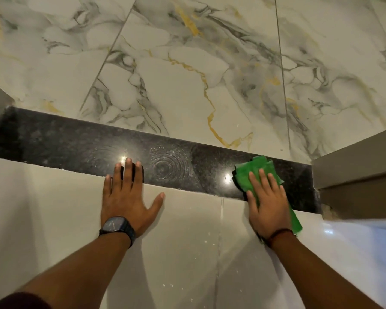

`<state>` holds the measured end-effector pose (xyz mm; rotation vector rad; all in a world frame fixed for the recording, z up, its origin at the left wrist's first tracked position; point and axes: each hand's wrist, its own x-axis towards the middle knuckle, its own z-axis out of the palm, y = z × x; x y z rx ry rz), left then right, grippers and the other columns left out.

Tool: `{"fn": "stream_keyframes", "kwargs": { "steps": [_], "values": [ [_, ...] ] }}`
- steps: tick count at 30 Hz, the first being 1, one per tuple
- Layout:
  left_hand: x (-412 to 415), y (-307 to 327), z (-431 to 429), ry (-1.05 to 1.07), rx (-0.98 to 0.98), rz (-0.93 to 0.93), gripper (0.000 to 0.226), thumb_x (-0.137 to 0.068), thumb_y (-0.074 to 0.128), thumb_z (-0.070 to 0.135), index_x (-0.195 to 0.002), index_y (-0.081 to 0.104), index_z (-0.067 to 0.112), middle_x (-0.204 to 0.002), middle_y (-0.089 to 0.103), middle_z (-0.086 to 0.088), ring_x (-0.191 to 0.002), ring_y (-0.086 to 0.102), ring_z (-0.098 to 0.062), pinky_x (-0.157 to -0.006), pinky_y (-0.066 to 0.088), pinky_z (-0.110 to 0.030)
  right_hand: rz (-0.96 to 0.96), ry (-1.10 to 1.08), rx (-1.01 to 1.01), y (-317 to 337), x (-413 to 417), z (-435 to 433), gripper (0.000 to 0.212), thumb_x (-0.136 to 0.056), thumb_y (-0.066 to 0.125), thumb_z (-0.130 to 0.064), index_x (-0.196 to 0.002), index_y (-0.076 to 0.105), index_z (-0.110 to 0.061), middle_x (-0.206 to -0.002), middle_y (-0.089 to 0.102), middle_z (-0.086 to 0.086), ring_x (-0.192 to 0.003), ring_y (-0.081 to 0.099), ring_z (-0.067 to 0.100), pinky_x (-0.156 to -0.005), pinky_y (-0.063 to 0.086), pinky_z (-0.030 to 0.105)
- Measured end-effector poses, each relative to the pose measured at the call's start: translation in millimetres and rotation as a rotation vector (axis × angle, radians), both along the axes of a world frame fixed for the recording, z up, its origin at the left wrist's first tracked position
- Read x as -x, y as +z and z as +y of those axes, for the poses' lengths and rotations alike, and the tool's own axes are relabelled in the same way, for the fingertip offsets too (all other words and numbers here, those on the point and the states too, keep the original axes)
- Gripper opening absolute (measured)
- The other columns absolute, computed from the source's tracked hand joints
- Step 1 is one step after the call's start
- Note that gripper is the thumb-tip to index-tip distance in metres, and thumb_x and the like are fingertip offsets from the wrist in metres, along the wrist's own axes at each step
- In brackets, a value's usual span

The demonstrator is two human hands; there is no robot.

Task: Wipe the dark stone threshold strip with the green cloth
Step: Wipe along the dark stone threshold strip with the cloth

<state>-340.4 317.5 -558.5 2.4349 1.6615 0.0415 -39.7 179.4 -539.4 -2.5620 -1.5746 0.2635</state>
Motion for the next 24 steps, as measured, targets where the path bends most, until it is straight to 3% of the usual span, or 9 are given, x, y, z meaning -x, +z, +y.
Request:
{"fn": "stream_keyframes", "kwargs": {
  "steps": [4, 8, 16, 21, 24],
  "values": [
    [-1.8, 0.0, -1.2, -0.003, 0.002, 0.003, 0.092, -0.082, 0.027, 0.072, -0.151, 0.007, 0.015, -0.16, 0.009, -0.012, -0.146, 0.003, -0.032, -0.118, 0.005, -0.05, -0.046, -0.146, 0.02, -10.5, 15.8, 36.6, 0.052, -0.097, 0.03, -0.036, -0.147, 0.021, -0.024, -0.157, 0.018, 0.005, -0.144, 0.011, 0.026, -0.116, 0.011, 0.051],
    [-1.8, 4.5, -5.8, -0.001, 0.054, 0.006, 0.094, -0.081, 0.028, 0.072, -0.152, 0.004, 0.015, -0.161, 0.004, -0.01, -0.147, -0.001, -0.03, -0.118, 0.003, -0.049, -0.049, -0.151, 0.042, -11.1, 43.5, 68.7, 0.053, -0.097, 0.03, -0.034, -0.148, 0.019, -0.022, -0.158, 0.016, 0.006, -0.144, 0.011, 0.027, -0.115, 0.011, 0.051],
    [17.2, 2.8, -1.5, 0.112, 0.067, 0.018, 0.097, -0.079, 0.022, 0.075, -0.151, -0.001, 0.014, -0.16, -0.003, -0.007, -0.147, -0.003, -0.027, -0.118, 0.002, -0.047, 0.026, 0.292, 0.057, -2.0, 142.2, 110.0, 0.055, -0.097, 0.025, -0.035, -0.148, 0.008, -0.026, -0.159, 0.005, 0.002, -0.145, -0.003, 0.024, -0.113, -0.01, 0.046],
    [49.0, 1.7, 3.2, 0.202, 0.049, 0.075, 0.097, -0.078, 0.013, 0.076, -0.15, -0.008, 0.015, -0.161, -0.004, -0.01, -0.147, -0.003, -0.027, -0.118, 0.004, -0.048, 0.053, 0.523, 0.051, -0.3, 135.9, 70.1, 0.052, -0.096, 0.03, -0.037, -0.147, 0.019, -0.03, -0.157, 0.017, -0.003, -0.145, 0.008, 0.019, -0.116, 0.0, 0.044],
    [71.2, 4.1, 3.8, 0.28, 0.056, 0.082, 0.097, -0.077, 0.009, 0.077, -0.15, -0.008, 0.015, -0.161, -0.005, -0.011, -0.147, -0.003, -0.028, -0.118, 0.004, -0.048, 0.025, 0.517, 0.065, -0.3, 103.4, 42.1, 0.052, -0.095, 0.031, -0.04, -0.146, 0.019, -0.035, -0.155, 0.022, -0.005, -0.144, 0.013, 0.016, -0.116, 0.007, 0.044]
  ]
}}
